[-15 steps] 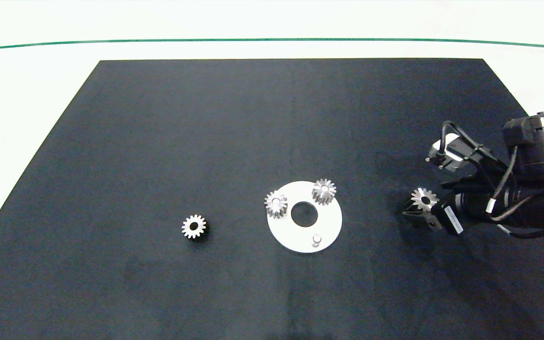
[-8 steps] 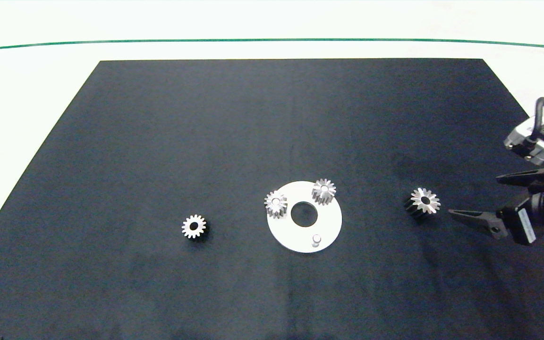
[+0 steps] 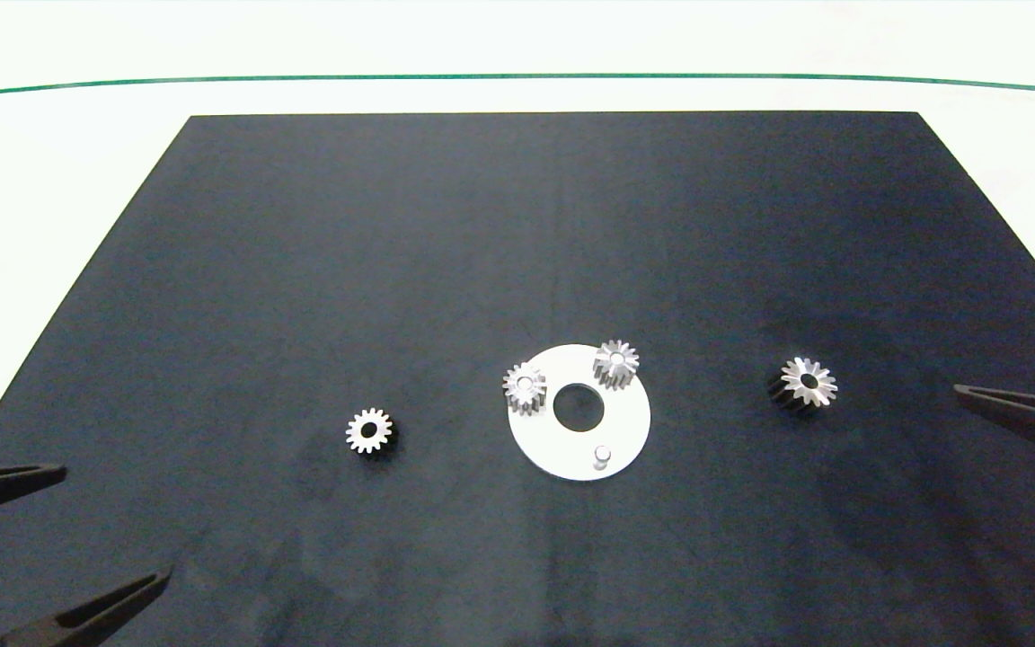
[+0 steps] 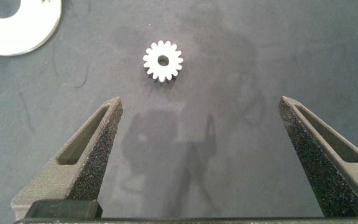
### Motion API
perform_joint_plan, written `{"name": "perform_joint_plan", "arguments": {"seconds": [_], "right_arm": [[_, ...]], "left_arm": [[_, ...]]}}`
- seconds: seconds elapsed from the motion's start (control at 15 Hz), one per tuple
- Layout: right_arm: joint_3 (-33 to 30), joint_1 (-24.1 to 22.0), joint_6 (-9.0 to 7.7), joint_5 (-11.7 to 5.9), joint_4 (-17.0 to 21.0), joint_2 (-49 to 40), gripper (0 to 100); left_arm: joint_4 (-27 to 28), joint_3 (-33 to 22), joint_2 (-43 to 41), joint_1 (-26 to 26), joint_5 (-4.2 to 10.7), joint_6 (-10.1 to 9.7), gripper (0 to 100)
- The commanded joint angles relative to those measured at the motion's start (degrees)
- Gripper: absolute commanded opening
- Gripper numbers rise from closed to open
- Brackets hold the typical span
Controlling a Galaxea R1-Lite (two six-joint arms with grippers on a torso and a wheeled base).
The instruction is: Remove an incorrectly installed larger gear and replace it with the correct smaller gear
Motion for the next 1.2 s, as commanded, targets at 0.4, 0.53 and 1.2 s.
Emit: {"name": "perform_joint_plan", "arguments": {"seconds": [0.4, 0.53, 1.2], "right_arm": [[-0.06, -0.15, 0.87, 0.73, 0.47, -0.86, 100], [-0.06, -0.15, 0.87, 0.73, 0.47, -0.77, 100], [0.11, -0.15, 1.4, 0.73, 0.38, -0.16, 100]], "left_arm": [[-14.14, 5.07, 15.98, -5.34, 0.28, -0.85, 100], [-18.18, 5.59, 18.62, -5.61, 0.28, -0.59, 100], [-35.06, 7.17, 31.27, -10.18, 1.51, -0.67, 100]]}}
